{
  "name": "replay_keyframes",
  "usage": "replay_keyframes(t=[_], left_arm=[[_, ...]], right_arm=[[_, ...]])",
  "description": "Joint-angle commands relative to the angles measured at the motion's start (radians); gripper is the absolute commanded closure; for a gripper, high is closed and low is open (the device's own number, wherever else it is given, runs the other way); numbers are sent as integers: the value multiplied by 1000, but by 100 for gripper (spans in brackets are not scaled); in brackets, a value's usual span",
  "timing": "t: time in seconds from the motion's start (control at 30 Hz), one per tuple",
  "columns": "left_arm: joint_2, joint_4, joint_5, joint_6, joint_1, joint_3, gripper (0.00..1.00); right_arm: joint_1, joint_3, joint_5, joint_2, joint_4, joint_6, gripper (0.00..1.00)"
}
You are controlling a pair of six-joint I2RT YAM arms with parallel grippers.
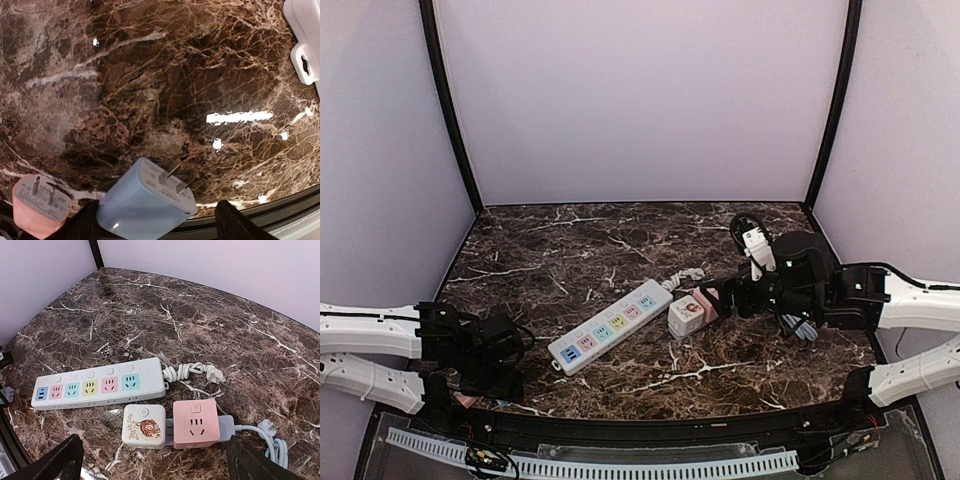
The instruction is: Insert the plug
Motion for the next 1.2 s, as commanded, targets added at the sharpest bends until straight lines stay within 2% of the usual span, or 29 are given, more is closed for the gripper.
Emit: replay_keyframes(t=[0.0,0.4,0.57,0.73,0.87,1.17], left_arm=[[-5,15,-22,-9,-4,-17,23],[45,55,-10,16,-7,7,42],[74,86,16,24,-19,14,42],[109,105,24,53,-20,30,34],[127,149,43,58,-24,36,33],[217,165,44,78,-57,97,47]], right_arm=[[6,-15,9,-2,34,-8,1],[6,-27,14,-10,39,-8,1],[6,-33,14,-12,40,-8,1],[6,-35,12,-15,41,-8,1],[6,-38,14,-18,41,-8,1],[6,-47,15,-27,46,-8,1]])
